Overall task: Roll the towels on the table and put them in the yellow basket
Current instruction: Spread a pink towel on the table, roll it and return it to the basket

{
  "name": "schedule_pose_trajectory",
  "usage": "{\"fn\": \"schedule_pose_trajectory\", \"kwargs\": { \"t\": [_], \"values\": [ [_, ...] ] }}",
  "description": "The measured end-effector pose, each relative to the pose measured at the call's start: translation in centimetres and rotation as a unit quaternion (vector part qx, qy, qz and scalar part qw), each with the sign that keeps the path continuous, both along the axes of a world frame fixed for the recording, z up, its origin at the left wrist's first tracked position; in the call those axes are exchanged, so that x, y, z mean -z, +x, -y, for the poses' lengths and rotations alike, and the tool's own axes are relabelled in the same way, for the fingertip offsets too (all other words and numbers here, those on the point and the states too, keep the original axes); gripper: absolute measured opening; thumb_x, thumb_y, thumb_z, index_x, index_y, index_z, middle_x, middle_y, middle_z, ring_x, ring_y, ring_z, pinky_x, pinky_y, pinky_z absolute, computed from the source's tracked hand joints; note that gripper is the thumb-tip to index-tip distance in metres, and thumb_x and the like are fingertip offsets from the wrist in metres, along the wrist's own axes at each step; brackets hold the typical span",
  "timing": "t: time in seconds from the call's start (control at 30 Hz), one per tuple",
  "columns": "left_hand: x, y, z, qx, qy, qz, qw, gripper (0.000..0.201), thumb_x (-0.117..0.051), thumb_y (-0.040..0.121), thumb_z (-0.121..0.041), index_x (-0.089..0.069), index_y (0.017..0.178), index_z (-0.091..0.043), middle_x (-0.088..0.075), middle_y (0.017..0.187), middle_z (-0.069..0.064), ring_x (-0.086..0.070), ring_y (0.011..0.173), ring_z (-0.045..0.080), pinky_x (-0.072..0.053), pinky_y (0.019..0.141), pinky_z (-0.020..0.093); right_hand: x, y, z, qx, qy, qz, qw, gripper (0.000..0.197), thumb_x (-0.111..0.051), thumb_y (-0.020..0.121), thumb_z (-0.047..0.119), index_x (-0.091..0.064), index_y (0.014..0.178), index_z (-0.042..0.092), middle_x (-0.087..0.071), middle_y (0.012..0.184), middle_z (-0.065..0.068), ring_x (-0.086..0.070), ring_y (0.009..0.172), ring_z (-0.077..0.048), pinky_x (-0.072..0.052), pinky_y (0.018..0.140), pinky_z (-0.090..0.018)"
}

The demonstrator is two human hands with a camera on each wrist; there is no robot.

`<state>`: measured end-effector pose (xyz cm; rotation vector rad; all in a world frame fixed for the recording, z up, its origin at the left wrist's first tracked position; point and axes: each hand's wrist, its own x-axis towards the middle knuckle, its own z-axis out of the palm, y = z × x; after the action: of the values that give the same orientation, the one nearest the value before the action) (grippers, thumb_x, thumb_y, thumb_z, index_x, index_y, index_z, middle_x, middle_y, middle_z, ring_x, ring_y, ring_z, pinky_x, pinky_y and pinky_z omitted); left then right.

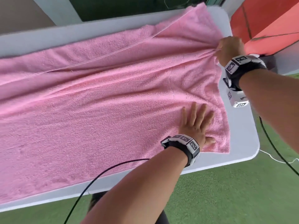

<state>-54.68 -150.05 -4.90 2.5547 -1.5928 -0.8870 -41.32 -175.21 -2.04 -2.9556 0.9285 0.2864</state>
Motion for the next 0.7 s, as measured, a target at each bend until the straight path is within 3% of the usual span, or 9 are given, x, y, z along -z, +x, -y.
{"fn": "schedule_pose_trajectory", "kwargs": {
  "t": [0.1, 0.17, 0.27, 0.37, 0.43, 0.57, 0.7],
  "values": [
    [-0.3, -0.2, 2.4, 0.004, 0.008, -0.024, 1.0, 0.088, -0.027, 0.09, -0.069, 0.021, 0.149, -0.025, 0.034, 0.152, 0.009, 0.04, 0.133, 0.039, 0.026, 0.103, 0.062, 0.0, -0.8, 0.8, 0.05, 0.006, -0.014, 0.999, 0.028, -0.052, 0.087, -0.003, -0.062, 0.111, -0.01, -0.061, 0.111, -0.032, -0.059, 0.105, -0.045, -0.052, 0.09, -0.046],
    [-0.9, 0.4, 2.6, 0.009, -0.001, -0.076, 0.997, 0.082, -0.034, 0.094, -0.059, 0.014, 0.151, -0.026, 0.031, 0.154, 0.007, 0.037, 0.135, 0.036, 0.023, 0.106, 0.061, -0.1, -1.3, -0.8, 0.068, 0.03, 0.016, 0.997, 0.04, -0.051, 0.086, -0.003, -0.053, 0.125, -0.009, -0.054, 0.125, -0.029, -0.053, 0.116, -0.044, -0.046, 0.1, -0.049],
    [-2.3, 1.6, -0.5, -0.025, -0.053, -0.131, 0.99, 0.066, -0.043, 0.097, -0.041, -0.012, 0.152, -0.024, 0.007, 0.16, 0.005, 0.011, 0.147, 0.027, 0.008, 0.116, 0.056, -1.1, -3.8, -4.7, 0.054, 0.109, 0.132, 0.984, 0.046, -0.047, 0.088, -0.001, -0.047, 0.134, 0.001, -0.048, 0.138, -0.019, -0.048, 0.126, -0.035, -0.041, 0.108, -0.042],
    [-4.2, 2.0, -7.3, -0.098, -0.102, -0.108, 0.984, 0.053, -0.049, 0.095, -0.036, -0.035, 0.144, -0.022, -0.025, 0.155, 0.004, -0.02, 0.143, 0.025, -0.014, 0.118, 0.051, -2.0, -8.7, -9.1, 0.007, 0.121, 0.187, 0.975, 0.024, -0.05, 0.092, 0.008, -0.061, 0.113, 0.007, -0.057, 0.126, -0.013, -0.053, 0.115, -0.028, -0.043, 0.101, -0.036],
    [-4.9, 2.1, -13.1, -0.139, -0.097, -0.096, 0.981, 0.045, -0.052, 0.095, -0.031, -0.043, 0.138, -0.022, -0.038, 0.147, 0.002, -0.03, 0.135, 0.022, -0.022, 0.115, 0.045, -2.3, -13.0, -12.4, -0.012, 0.154, 0.185, 0.971, 0.02, -0.054, 0.093, 0.013, -0.064, 0.109, 0.014, -0.061, 0.118, -0.007, -0.055, 0.107, -0.023, -0.043, 0.096, -0.034],
    [-5.1, 1.9, -24.8, -0.222, -0.053, -0.035, 0.973, 0.034, -0.055, 0.093, -0.026, -0.053, 0.127, -0.02, -0.047, 0.137, 0.003, -0.039, 0.125, 0.02, -0.035, 0.105, 0.04, -2.0, -21.9, -17.9, -0.027, 0.227, 0.11, 0.967, 0.019, -0.056, 0.094, 0.013, -0.065, 0.111, 0.011, -0.063, 0.112, -0.008, -0.058, 0.102, -0.022, -0.047, 0.095, -0.035],
    [-4.8, 1.2, -32.5, -0.28, -0.009, 0.0, 0.96, 0.037, -0.064, 0.088, -0.023, -0.057, 0.123, -0.014, -0.052, 0.131, 0.009, -0.046, 0.117, 0.025, -0.04, 0.099, 0.04, -0.6, -27.5, -19.5, -0.063, 0.224, 0.064, 0.97, 0.037, -0.063, 0.088, 0.004, -0.061, 0.125, 0.009, -0.06, 0.127, -0.01, -0.05, 0.118, -0.023, -0.03, 0.101, -0.026]
  ]
}}
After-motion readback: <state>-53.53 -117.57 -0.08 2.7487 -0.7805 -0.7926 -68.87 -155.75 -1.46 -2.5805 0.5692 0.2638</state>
